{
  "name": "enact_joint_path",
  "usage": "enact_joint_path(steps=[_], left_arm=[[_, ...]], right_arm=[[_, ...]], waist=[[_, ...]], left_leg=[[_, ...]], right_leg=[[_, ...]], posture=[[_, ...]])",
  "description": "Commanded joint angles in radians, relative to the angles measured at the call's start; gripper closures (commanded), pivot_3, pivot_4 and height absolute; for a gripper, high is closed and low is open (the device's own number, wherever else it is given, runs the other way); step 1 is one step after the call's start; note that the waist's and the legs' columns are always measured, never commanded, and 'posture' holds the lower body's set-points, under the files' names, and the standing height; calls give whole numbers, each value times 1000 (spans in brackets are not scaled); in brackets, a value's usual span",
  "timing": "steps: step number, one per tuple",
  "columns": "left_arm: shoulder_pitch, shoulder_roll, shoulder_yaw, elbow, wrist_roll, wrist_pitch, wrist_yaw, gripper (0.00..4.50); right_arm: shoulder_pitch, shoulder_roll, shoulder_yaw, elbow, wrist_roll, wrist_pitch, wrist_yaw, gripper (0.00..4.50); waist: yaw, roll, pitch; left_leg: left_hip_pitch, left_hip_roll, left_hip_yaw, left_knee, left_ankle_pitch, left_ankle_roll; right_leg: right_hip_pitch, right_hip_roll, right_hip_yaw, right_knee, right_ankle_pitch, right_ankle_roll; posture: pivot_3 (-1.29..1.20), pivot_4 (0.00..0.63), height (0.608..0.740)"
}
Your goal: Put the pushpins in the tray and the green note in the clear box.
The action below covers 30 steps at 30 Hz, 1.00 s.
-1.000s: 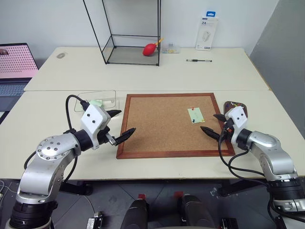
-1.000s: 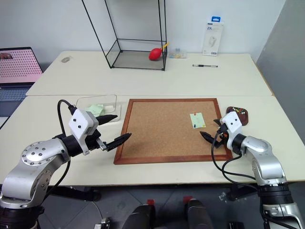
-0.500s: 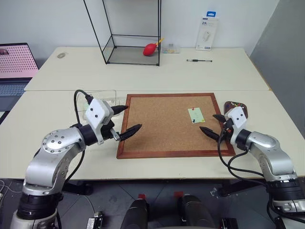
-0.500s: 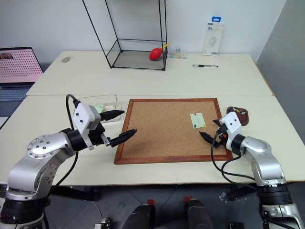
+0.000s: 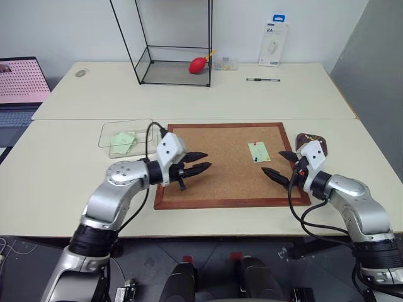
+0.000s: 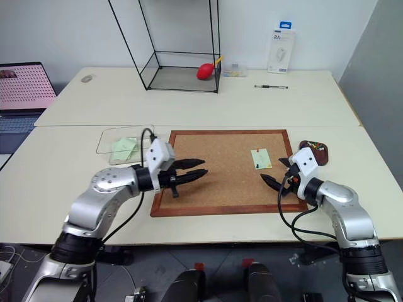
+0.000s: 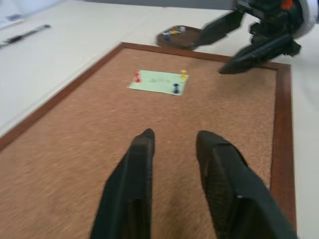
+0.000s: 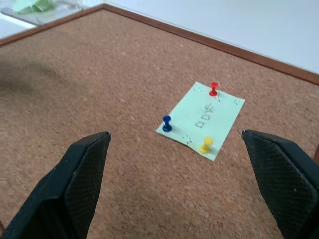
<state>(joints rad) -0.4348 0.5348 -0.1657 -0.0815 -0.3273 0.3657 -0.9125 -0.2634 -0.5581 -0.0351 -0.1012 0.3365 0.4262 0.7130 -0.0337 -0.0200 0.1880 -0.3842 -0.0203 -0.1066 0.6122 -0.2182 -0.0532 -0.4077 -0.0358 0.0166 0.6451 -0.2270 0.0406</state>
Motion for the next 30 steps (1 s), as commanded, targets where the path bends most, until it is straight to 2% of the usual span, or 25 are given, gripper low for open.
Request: enact_joint_path(steps=[1, 4, 7, 13, 21, 27, 30], left_arm=[[-64, -53, -46, 85, 50, -67, -21, 4052], [-91, -87, -72, 159, 86, -104, -30, 4483], [-114, -111, -106, 259, 139, -148, -25, 4483], [-125, -139, -148, 421, 209, -190, -52, 4483], [-115, -150, -142, 412, 217, -189, -63, 4483], [-101, -141, -141, 386, 222, -179, -67, 4483], [-100, -142, -133, 379, 219, -170, -66, 4500]], right_arm=[[-25, 0, -26, -56, 29, 27, -6, 0], [-41, 7, -26, -62, 30, 40, -15, 0], [-77, 24, -17, -55, 28, 61, -32, 0], [-210, 84, 21, 83, -24, 60, -79, 0], [-380, 137, 83, 403, -131, -35, -91, 0], [-473, 176, 82, 614, -178, -123, -97, 0], [-496, 194, 77, 687, -194, -165, -115, 469]], waist=[[3, 0, 0], [3, 0, 0], [1, 0, 0], [1, 0, 0], [2, 0, 0], [1, 0, 0], [1, 0, 0]], left_leg=[[0, 0, 0, 0, 0, 0], [0, -1, 0, 0, 0, 0], [0, -1, 0, 0, 0, 0], [0, -1, 0, 1, 0, 0], [1, -1, 0, 1, 0, 0], [1, -1, 0, 1, 0, 0], [1, -1, 0, 0, 0, 0]], right_leg=[[0, 0, 0, 0, 0, 0], [0, 0, 0, 0, 0, 0], [0, 0, 0, 0, 0, 1], [0, 0, 0, 1, 1, 1], [1, 0, 0, 1, 1, 1], [1, 0, 0, 1, 1, 1], [1, 0, 0, 1, 1, 1]], posture=[[0, 150, 740], [0, 150, 740], [0, 150, 740], [0, 150, 740], [0, 150, 740], [0, 150, 740], [0, 150, 740]])
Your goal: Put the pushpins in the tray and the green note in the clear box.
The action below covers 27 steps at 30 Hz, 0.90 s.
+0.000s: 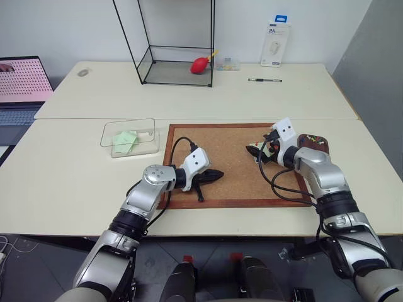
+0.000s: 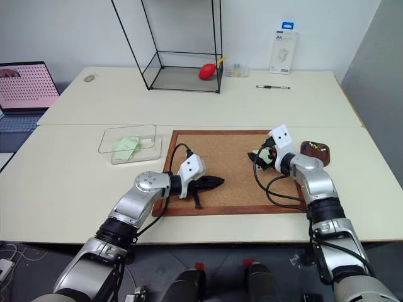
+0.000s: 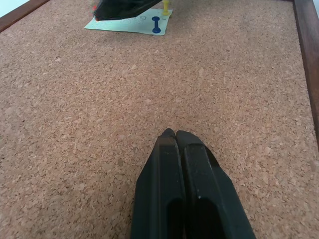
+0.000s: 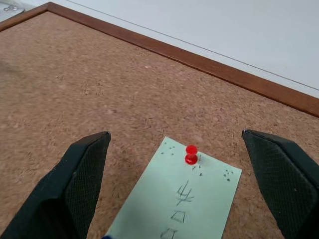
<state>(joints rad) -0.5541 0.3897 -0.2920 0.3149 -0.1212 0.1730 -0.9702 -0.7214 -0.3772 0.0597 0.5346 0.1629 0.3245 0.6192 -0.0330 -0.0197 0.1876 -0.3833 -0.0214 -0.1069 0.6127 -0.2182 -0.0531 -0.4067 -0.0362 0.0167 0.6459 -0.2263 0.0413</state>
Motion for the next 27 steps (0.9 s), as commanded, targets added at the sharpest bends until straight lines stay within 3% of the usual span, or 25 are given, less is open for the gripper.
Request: enact_joint_path(steps=[1, 6, 19, 27], left_arm=[[20, 4, -5, -19, 12, 26, -9, 4500], [20, 3, -4, -28, 15, 34, -14, 4500], [19, 11, -13, -23, 30, 46, -20, 4500], [24, 14, -22, -13, 41, 74, -18, 4500]], right_arm=[[-43, 18, -19, 67, -24, -74, -25, 596], [-56, 26, -24, 113, -39, -111, -31, 1798], [-58, 21, -30, 115, -55, -145, -24, 4408], [-52, 24, -37, 78, -45, -139, -12, 4492]], waist=[[0, 0, 0], [-1, 0, 0], [-1, 0, 0], [-1, 0, 0]], left_leg=[[0, 0, 0, 0, 0, 0], [0, 0, 0, 0, 0, 0], [0, 0, 0, 0, 0, 0], [1, 0, 0, 0, 0, 0]], right_leg=[[0, 0, 0, 0, 0, 0], [0, 0, 0, 0, 0, 0], [0, 0, 0, 1, 0, 0], [0, 0, 0, 1, 0, 0]], posture=[[0, 150, 740], [0, 150, 740], [0, 150, 740], [0, 150, 740]])
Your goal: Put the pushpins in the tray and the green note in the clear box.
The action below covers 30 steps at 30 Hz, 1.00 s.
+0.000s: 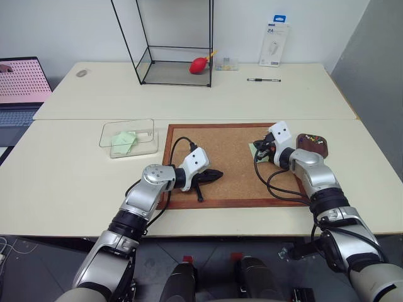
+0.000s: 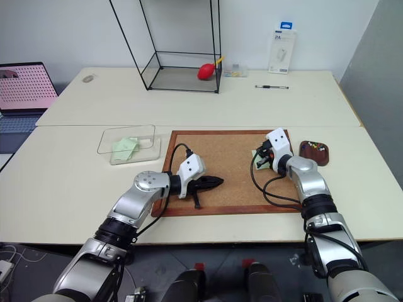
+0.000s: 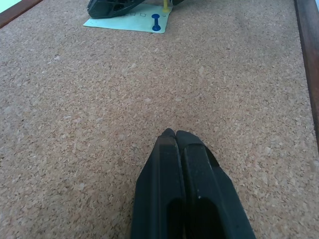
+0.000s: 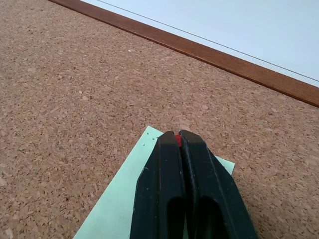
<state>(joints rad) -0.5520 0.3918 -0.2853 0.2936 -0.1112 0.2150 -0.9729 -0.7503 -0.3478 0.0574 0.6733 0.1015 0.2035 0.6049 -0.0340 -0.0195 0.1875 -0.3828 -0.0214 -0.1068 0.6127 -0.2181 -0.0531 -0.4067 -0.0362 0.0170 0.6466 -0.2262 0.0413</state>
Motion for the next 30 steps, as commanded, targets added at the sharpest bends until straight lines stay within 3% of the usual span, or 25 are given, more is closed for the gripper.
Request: enact_joint_path(steps=[1, 20, 30], left_arm=[[24, 13, -31, 8, 33, 35, -15, 4500], [21, 15, -52, 26, 51, 46, -22, 4500], [18, 14, -55, 34, 52, 34, -21, 4500]], right_arm=[[-23, -5, -38, -67, 21, -15, 2, 4492], [20, -26, -112, -235, 90, 118, 1, 4492], [124, -223, -183, -336, 41, 148, -38, 4492]], waist=[[0, 0, 0], [0, 1, -1], [2, 1, -1]], left_leg=[[0, 0, 0, 0, 0, 0], [1, 0, 0, 0, 0, 0], [0, 0, 0, 0, 0, 0]], right_leg=[[0, 0, 0, 0, 0, 0], [0, 0, 0, 0, 0, 0], [1, 0, 0, 0, 0, 0]], posture=[[0, 150, 740], [0, 150, 740], [0, 150, 740]])
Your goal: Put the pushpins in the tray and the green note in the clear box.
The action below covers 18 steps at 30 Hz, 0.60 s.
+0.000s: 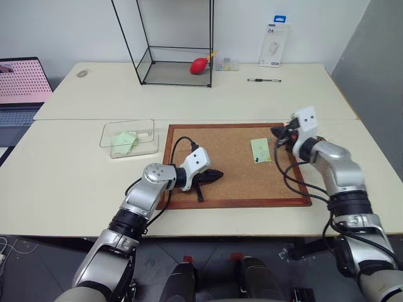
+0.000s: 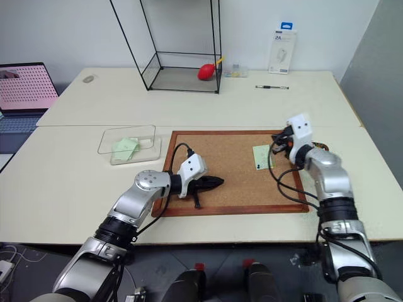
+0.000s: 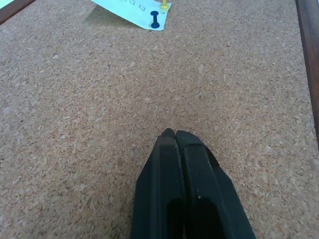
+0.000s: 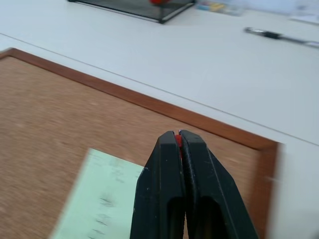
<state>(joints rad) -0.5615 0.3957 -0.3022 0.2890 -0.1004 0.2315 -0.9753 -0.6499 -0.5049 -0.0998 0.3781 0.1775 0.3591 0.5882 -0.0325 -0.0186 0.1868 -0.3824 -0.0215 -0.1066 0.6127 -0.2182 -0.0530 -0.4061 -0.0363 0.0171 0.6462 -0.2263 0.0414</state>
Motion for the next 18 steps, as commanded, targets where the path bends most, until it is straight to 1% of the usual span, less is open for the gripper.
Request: enact_joint_path(steps=[1, 5, 11, 13, 14, 15, 16, 18], left_arm=[[29, 11, -39, 40, 41, 15, -19, 4500], [29, 7, -43, 46, 47, 6, -18, 4500], [27, 1, -46, 51, 52, -1, -15, 4500], [27, 2, -45, 51, 53, -3, -15, 4500], [27, 2, -44, 51, 53, -3, -15, 4500], [26, 2, -44, 52, 54, -3, -15, 4500], [27, 3, -43, 52, 54, -4, -14, 4500], [26, 3, -42, 52, 54, -4, -13, 4500]], right_arm=[[34, -87, -22, -36, -51, -11, -30, 4492], [61, -149, 19, 25, -126, -54, -47, 4492], [42, -162, 51, 133, -190, -115, -70, 4492], [30, -162, 63, 175, -207, -133, -72, 4057], [25, -161, 67, 191, -213, -140, -72, 4001], [20, -161, 70, 205, -218, -146, -72, 3804], [15, -160, 73, 216, -222, -152, -74, 3488], [3, -159, 75, 235, -226, -161, -77, 3199]], waist=[[0, 0, 0], [-1, 2, -1], [-1, 2, -1], [0, 2, -1], [0, 2, -1], [-1, 2, -1], [-1, 2, -1], [-1, 2, -2]], left_leg=[[0, 0, 0, 0, 0, 0], [1, 0, 1, 0, 0, 0], [1, 0, 1, 0, 0, 0], [1, 0, 1, 0, 0, 0], [1, 0, 1, 0, 0, 0], [1, 0, 1, 0, 0, 0], [1, 0, 1, 0, 0, 0], [1, 0, 1, 0, 0, 0]], right_leg=[[0, 0, 0, 0, 0, 0], [0, 0, 1, 0, 0, 0], [1, 0, 1, 0, 0, 0], [1, 0, 1, 0, 0, 0], [1, 0, 1, 0, 0, 0], [1, 0, 1, 0, 0, 0], [1, 0, 1, 0, 0, 0], [1, 0, 1, 0, 0, 0]], posture=[[0, 150, 740], [0, 150, 740], [0, 150, 740], [0, 150, 740], [0, 150, 740], [0, 150, 740], [0, 150, 740], [0, 150, 740]])
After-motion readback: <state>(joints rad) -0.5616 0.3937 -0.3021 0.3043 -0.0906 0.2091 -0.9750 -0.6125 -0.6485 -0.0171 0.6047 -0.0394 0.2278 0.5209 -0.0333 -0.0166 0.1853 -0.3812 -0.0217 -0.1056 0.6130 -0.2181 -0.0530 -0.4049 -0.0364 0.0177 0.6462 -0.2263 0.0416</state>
